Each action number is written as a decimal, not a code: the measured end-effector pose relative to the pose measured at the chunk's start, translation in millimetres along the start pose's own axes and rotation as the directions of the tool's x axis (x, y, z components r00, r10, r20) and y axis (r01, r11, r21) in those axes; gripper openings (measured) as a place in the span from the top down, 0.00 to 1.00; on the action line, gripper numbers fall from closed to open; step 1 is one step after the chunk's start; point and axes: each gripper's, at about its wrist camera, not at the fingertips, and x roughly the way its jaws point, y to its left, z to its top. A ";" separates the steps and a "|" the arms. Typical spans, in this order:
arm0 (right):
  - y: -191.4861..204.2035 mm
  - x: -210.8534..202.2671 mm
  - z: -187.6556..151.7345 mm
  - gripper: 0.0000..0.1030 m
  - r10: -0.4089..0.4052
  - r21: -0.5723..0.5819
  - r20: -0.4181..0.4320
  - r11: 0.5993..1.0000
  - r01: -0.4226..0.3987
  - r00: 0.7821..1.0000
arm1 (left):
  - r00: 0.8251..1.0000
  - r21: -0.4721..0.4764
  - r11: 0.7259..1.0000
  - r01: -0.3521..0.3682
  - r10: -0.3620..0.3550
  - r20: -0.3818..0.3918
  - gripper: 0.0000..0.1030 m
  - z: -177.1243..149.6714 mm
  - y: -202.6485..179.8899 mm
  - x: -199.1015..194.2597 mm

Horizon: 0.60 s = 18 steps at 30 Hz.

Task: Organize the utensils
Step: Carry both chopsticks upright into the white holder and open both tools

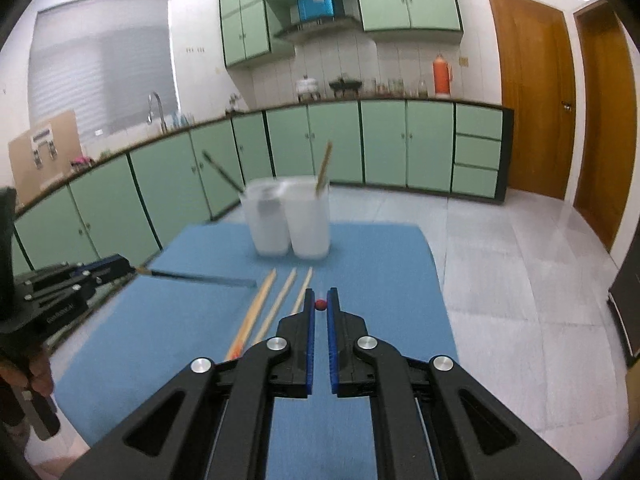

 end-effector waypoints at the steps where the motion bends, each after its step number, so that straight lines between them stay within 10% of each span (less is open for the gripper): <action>1: -1.5 -1.9 7.3 0.95 0.005 0.004 0.010 1.000 -0.005 1.000 | 1.000 -0.004 1.000 0.005 -0.004 0.014 0.95 7.0 0.0 -0.9; 18: 4.9 1.6 97.9 0.95 0.115 -0.017 0.116 0.993 -0.114 0.987 | 0.990 -0.038 0.996 0.080 -0.075 0.116 0.95 80.0 0.2 3.7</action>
